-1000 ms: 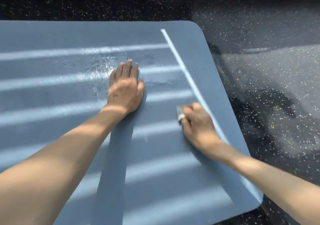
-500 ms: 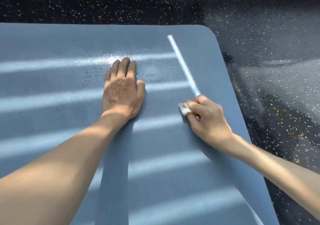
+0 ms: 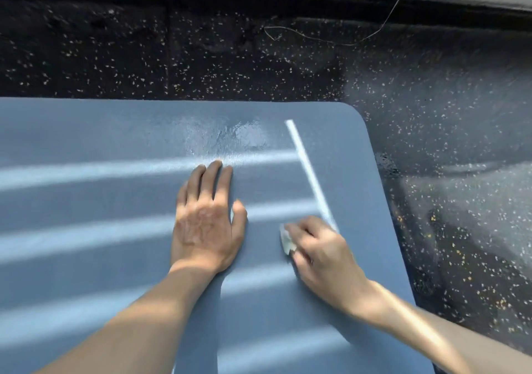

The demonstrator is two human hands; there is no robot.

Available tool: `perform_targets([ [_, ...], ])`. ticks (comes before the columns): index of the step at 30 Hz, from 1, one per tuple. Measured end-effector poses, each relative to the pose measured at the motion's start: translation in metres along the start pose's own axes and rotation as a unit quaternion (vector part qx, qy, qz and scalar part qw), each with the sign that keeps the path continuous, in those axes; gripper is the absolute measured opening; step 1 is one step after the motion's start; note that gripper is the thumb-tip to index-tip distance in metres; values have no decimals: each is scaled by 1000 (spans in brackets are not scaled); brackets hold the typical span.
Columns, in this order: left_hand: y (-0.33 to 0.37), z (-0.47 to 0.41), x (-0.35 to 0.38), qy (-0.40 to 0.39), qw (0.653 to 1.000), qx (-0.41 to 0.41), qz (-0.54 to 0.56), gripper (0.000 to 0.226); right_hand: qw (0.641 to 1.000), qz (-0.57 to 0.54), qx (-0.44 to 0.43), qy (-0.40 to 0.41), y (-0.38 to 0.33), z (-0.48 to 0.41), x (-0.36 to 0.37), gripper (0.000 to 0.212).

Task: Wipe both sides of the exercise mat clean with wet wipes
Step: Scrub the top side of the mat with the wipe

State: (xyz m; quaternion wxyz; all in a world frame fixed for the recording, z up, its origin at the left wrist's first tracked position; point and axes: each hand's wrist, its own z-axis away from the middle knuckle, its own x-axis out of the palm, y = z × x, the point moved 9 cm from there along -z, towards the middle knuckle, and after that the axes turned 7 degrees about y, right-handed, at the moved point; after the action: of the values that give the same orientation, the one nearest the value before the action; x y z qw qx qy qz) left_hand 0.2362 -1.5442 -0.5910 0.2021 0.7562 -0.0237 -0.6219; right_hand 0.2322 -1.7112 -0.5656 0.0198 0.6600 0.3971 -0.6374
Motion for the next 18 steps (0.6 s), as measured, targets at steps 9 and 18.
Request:
perform_targets([
  [9, 0, -3, 0, 7, 1000, 5, -10, 60, 997, -6, 42, 67, 26, -63, -1, 9],
  [18, -1, -1, 3, 8, 1000, 8, -23, 60, 990, -19, 76, 121, 52, -124, -9, 16],
])
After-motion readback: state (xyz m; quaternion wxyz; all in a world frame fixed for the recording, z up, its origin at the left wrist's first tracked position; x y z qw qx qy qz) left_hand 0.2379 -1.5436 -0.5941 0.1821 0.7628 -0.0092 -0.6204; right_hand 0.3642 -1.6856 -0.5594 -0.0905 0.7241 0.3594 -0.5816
